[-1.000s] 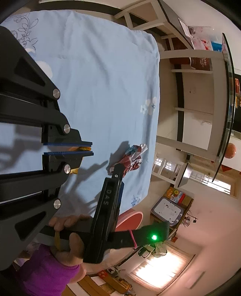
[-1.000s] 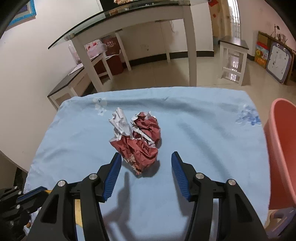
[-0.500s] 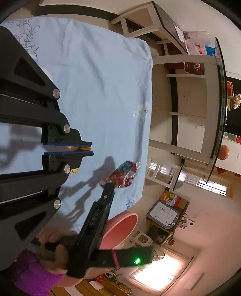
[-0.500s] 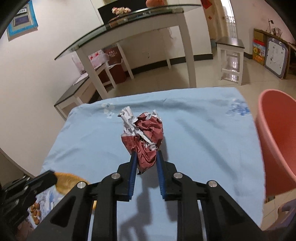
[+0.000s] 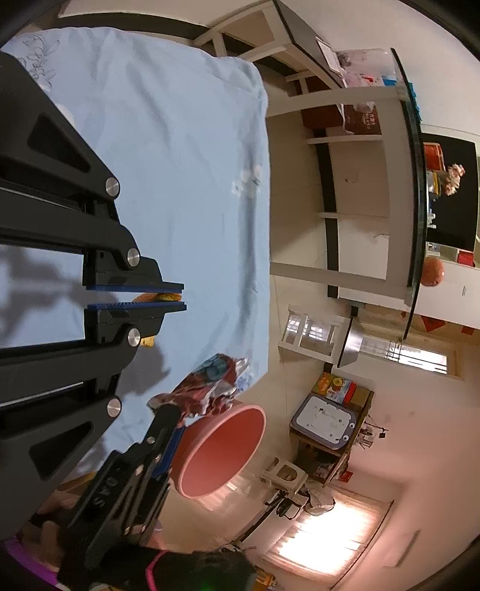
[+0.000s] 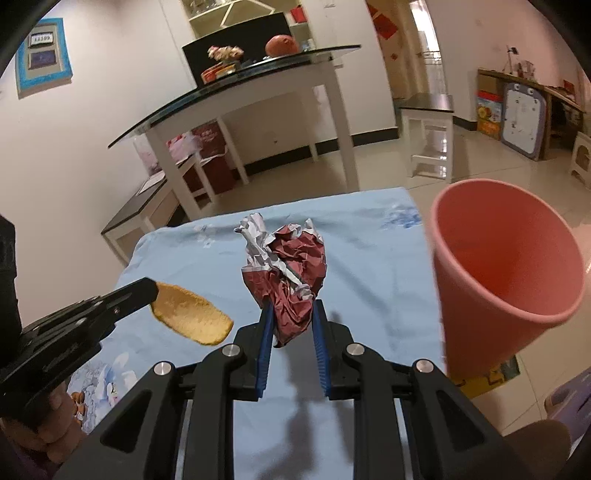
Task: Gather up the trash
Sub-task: 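Carry the yellow peel and red foil wrapper over the pink bucket with both tools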
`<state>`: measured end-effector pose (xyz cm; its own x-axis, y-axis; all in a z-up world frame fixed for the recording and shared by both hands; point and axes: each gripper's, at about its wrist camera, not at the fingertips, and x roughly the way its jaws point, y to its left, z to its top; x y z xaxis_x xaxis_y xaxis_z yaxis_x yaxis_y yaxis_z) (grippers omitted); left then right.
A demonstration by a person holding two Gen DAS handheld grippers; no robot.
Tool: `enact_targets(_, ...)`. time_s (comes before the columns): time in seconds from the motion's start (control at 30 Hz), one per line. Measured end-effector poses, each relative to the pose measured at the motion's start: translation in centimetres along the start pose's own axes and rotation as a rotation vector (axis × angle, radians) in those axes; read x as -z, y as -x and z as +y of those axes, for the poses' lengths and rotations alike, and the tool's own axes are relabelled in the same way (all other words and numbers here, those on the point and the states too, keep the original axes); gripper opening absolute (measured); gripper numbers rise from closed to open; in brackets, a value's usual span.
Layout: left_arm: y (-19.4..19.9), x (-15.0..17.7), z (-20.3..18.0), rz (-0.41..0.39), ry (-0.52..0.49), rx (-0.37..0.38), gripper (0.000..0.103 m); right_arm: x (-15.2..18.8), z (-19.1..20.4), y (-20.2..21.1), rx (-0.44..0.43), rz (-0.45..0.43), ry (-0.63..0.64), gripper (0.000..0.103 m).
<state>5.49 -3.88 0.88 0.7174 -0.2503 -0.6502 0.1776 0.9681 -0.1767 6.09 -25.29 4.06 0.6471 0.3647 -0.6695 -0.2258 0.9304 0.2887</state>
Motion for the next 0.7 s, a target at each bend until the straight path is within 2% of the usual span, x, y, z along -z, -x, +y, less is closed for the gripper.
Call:
enact_targets(0.2, -1.3, -1.4, -2.5, -0.017, -0.02, 0.022, 0.003, -0.1, -2.2, 2.0, 0.051, -0.04, -0.042, 0.02)
enact_targets(0.7, -4.1, -5.2, -10.5, -0.06, -0.1, 0.171, 0.003, -1.4, -11.1, 6.3, 0.207, -0.131, -0.197, 0.021)
